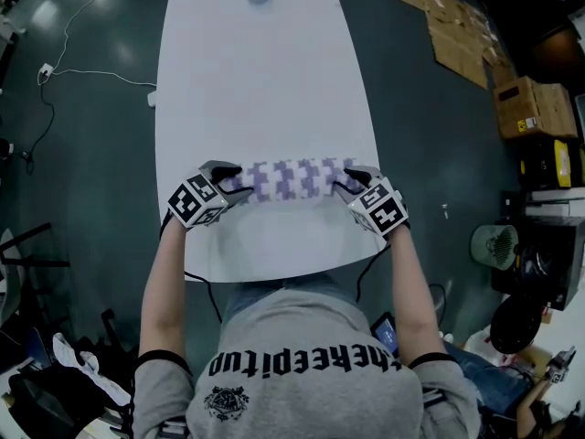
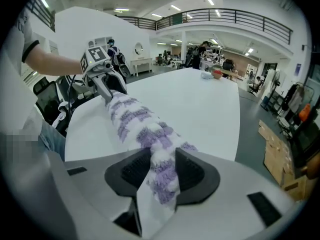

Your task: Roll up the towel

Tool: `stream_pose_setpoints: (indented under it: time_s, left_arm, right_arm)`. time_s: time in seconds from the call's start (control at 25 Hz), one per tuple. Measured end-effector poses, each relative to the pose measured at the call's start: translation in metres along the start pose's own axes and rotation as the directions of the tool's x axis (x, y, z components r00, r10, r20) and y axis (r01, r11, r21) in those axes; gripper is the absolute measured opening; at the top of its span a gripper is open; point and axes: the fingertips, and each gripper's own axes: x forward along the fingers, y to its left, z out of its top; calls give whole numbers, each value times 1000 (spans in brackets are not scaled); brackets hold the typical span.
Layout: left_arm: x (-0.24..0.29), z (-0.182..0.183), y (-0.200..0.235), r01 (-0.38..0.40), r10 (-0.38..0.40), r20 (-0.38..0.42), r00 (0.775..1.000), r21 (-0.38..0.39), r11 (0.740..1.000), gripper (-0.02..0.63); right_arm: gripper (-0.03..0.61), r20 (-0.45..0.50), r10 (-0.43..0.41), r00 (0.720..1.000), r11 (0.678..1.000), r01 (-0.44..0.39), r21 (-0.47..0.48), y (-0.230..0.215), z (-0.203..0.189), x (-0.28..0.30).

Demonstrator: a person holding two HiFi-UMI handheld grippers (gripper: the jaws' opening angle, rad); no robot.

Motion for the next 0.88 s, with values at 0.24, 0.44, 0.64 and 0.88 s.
stream_pose_setpoints:
  time_s: [0.24,0.44,0.64,0.88]
  left_arm:
    - [-28,23,-12,-48,61,157,986,-82,995,218]
    - [-60,46,-12,-172,237,330,914,-213,962,117]
    - [-95,67,-28,-301,415,432,801,-310,902,8]
    - [-143,102,-69,-447,551,531,644,-323,834,5]
  right_arm:
    - [141,136,-8,991,996,-5,93,5,16,-33]
    - [105,263,-61,963,985,15,174,5,33,-60]
    - [2,381,-156,911,979,93,179,10,53,-92]
    - [2,498,-241,833,970,196,142,32,82,-140]
